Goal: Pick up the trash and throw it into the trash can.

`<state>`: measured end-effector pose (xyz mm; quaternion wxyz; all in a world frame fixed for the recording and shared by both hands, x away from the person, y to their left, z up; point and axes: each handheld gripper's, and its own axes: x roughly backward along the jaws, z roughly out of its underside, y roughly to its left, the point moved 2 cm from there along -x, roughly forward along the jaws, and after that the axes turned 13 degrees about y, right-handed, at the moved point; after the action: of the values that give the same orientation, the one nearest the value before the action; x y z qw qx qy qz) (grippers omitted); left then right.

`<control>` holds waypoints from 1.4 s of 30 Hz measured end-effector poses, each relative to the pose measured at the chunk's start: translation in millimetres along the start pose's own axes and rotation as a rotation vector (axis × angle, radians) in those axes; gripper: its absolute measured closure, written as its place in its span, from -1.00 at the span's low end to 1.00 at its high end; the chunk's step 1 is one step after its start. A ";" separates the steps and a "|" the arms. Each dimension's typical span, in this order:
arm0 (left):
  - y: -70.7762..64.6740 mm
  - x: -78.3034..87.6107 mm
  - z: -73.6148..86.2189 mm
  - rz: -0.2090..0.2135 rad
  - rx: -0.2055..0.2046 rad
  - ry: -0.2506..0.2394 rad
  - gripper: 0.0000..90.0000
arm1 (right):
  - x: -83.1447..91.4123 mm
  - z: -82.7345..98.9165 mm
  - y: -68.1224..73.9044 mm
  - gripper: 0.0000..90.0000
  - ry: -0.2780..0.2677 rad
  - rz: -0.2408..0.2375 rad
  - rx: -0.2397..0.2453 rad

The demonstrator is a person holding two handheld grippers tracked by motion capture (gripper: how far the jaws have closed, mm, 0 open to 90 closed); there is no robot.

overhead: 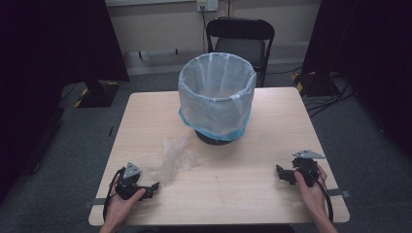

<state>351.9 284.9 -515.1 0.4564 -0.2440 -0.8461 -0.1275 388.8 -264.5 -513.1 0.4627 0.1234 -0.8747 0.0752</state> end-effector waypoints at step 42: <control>-17.9 17.2 -71.2 0.168 -0.024 -0.140 -0.56 | -0.1 -0.1 0.1 -0.76 0.000 0.000 -0.001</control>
<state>385.0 243.6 -461.3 0.4024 -0.3277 -0.8509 -0.0817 388.9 -264.4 -513.2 0.4626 0.1233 -0.8748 0.0748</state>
